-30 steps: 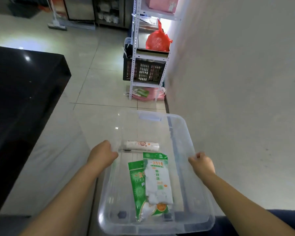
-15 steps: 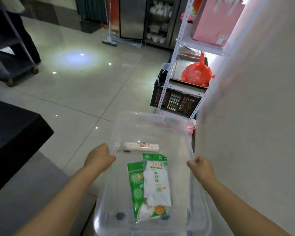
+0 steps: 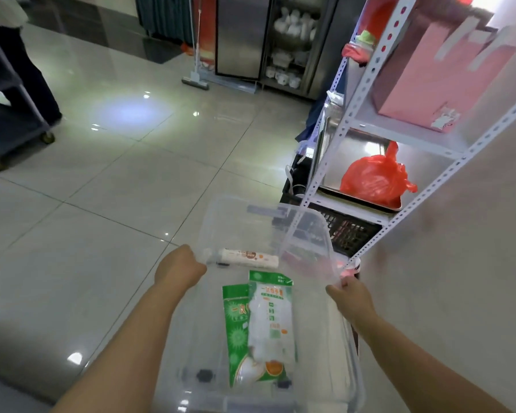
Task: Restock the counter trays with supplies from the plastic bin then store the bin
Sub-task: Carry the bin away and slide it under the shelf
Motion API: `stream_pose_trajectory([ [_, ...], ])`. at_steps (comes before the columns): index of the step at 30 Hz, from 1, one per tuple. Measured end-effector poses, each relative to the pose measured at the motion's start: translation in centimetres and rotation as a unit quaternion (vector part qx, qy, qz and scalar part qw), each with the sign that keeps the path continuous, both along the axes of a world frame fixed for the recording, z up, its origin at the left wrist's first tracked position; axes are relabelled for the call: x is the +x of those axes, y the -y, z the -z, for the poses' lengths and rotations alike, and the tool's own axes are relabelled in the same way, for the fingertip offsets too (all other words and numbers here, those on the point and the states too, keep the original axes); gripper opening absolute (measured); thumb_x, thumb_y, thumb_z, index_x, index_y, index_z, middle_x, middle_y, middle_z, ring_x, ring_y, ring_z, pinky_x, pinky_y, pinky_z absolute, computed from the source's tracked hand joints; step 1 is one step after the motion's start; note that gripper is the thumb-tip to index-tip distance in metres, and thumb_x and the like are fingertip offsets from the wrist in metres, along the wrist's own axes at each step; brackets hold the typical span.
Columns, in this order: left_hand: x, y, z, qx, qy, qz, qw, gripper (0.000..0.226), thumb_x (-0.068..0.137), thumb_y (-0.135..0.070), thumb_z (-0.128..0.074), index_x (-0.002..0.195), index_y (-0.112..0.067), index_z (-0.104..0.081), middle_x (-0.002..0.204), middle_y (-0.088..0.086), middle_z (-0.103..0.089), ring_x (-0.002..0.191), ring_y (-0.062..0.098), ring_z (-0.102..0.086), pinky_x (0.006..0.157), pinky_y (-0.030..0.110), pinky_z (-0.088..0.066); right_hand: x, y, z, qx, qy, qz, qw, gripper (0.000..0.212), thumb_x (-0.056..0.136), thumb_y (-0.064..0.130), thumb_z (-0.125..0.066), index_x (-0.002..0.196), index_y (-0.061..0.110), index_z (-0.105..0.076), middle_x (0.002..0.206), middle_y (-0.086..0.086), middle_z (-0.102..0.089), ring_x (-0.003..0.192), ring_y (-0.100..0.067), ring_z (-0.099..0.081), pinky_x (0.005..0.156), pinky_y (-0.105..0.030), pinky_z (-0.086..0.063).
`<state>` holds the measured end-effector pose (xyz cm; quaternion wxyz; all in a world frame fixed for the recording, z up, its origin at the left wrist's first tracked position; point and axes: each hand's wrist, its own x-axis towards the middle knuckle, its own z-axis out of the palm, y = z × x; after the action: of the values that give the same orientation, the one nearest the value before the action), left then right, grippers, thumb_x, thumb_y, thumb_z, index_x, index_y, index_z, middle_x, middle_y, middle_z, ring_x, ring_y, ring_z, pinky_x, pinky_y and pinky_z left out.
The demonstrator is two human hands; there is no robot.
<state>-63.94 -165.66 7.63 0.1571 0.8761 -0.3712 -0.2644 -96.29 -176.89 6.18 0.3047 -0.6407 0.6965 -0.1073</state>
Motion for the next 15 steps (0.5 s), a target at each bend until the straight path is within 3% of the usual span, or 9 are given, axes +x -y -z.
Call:
stream_pose_trajectory([
  [6,6.8,10.6,1.1,0.014,-0.002,-0.009,1.000,0.013,0.076,-0.014,-0.059,0.078,-0.011,-0.046,0.066,0.001,-0.046,0.058,0.016,-0.045,0.046,0.026,-0.028,6.9,11.0,1.7,0.024,0.043,-0.009,0.999,0.022,0.076,0.019,-0.065,0.063,0.014,-0.048,0.059,-0.002,-0.053,0.054,-0.018,-0.050,0.053,-0.029,-0.039],
  [15,17.6,25.7,0.1,0.022,0.012,-0.089,0.996,0.019,0.075,-0.012,-0.062,0.069,-0.013,-0.044,0.066,0.001,-0.047,0.063,0.020,-0.048,0.049,0.026,-0.030,20.6,31.2,2.3,0.043,0.032,-0.098,0.994,0.030,0.079,0.019,-0.064,0.058,0.017,-0.042,0.056,0.001,-0.046,0.053,-0.016,-0.044,0.049,-0.027,-0.032],
])
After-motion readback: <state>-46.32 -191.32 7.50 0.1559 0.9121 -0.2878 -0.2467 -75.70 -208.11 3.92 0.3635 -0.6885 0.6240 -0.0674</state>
